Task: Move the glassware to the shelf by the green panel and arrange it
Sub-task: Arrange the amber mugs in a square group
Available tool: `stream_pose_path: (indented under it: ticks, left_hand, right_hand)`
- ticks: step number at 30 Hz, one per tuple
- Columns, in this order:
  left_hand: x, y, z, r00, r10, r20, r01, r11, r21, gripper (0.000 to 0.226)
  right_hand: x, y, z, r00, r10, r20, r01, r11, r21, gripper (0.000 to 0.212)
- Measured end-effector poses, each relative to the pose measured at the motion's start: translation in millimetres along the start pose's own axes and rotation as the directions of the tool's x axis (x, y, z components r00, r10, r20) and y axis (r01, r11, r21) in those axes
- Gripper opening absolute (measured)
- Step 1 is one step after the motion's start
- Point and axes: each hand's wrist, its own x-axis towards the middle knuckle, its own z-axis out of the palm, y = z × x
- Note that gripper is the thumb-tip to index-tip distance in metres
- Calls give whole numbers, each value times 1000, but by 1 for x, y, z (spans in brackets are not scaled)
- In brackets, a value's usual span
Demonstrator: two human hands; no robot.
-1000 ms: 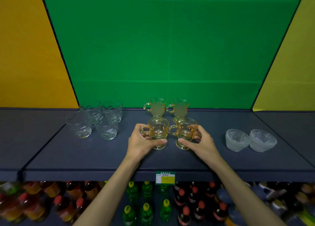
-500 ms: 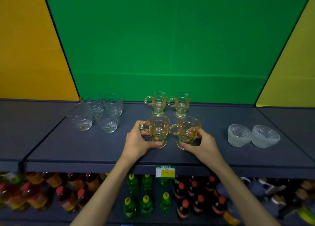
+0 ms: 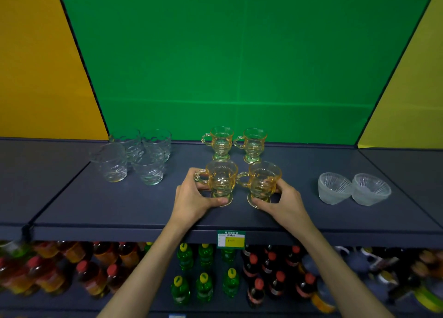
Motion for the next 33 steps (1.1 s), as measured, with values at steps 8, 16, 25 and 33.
stream_pose_path:
  ticks: [8,16,25,33]
  left_hand:
    - [0,0,0,1000,18,17,-18,1000,1,84]
    - [-10,10,-6,997,76,-2,-76,995,-71,103]
    - [4,33,-34,945,296,-139,-288,955,77,65]
    - [63,78,-56,947,316,54,-274,713,646,67]
  right_hand:
    - [-1,-3,1,1000,30,-1,-30,1000,2,49]
    - [-5,-14,-5,999,35,29,-37,997,65,70]
    - [7,-41,-38,995,-86,-54,92,989,120,80]
    - [54,-65,-52,990,-124,-74,116,989,-95,45]
